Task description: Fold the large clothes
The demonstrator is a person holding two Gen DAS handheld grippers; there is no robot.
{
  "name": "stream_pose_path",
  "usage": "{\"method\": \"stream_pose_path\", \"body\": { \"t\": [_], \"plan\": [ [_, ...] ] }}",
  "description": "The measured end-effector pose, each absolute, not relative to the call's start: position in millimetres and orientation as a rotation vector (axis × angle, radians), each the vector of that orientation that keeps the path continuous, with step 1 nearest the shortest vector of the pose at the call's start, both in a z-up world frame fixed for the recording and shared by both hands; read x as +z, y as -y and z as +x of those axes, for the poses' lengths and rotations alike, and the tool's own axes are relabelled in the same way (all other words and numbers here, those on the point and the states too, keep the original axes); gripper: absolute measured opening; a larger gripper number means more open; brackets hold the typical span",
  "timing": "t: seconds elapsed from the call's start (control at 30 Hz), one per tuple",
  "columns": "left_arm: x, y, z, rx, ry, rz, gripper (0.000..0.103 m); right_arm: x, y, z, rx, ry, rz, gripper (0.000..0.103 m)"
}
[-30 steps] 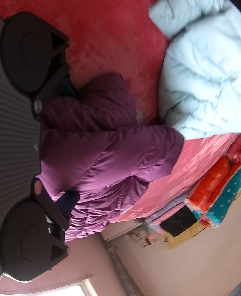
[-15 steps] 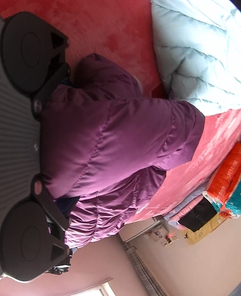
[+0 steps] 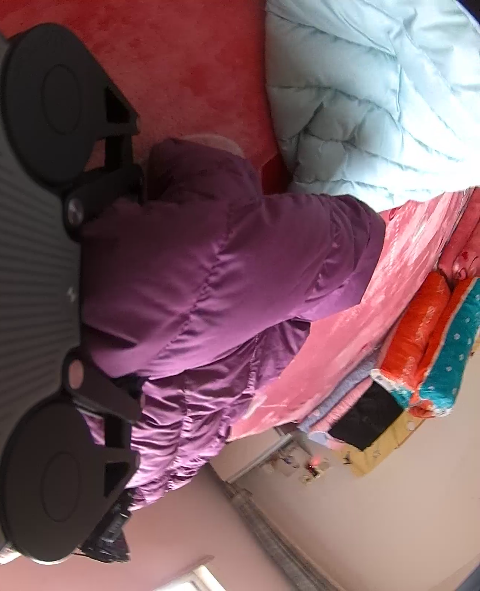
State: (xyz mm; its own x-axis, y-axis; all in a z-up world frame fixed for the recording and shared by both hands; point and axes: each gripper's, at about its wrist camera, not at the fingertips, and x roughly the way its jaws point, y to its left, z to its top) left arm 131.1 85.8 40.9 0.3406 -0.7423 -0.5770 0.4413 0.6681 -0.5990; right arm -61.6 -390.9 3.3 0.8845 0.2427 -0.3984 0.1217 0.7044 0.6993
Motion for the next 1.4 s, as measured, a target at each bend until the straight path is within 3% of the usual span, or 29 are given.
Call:
{"method": "stream_pose_path", "body": {
  "t": [0.2, 0.47, 0.73, 1.03, 1.13, 1.27, 1.4],
  "plan": [
    [50.7, -100.9, 129.5, -0.749, -0.959, -0.488, 0.052, 29.2, 365.1, -54.4, -0.024, -0.504, 0.596, 0.060],
    [103.0, -68.1, 163.5, -0.775, -0.951, -0.530, 0.040, 85.3, 354.4, -27.9, -0.118, -0.463, 0.467, 0.053],
    [135.5, 34.7, 248.0, -0.886, -0.881, -0.476, 0.038, 131.5, 400.7, 27.5, -0.239, -0.398, 0.407, 0.052],
    [117.3, 168.1, 366.1, -0.858, -0.787, -0.388, 0.038, 142.5, 517.5, 124.6, -0.395, -0.287, 0.353, 0.052],
    [95.6, 197.4, 388.2, -0.788, -0.772, -0.358, 0.040, 123.9, 549.9, 162.7, -0.456, -0.300, 0.315, 0.051],
    [68.3, 218.4, 394.7, -0.721, -0.748, -0.273, 0.056, 80.4, 583.7, 203.2, -0.544, -0.396, 0.272, 0.052],
    [54.0, 219.0, 392.5, -0.685, -0.698, -0.241, 0.071, 54.9, 597.7, 209.6, -0.588, -0.428, 0.210, 0.067]
  ]
}}
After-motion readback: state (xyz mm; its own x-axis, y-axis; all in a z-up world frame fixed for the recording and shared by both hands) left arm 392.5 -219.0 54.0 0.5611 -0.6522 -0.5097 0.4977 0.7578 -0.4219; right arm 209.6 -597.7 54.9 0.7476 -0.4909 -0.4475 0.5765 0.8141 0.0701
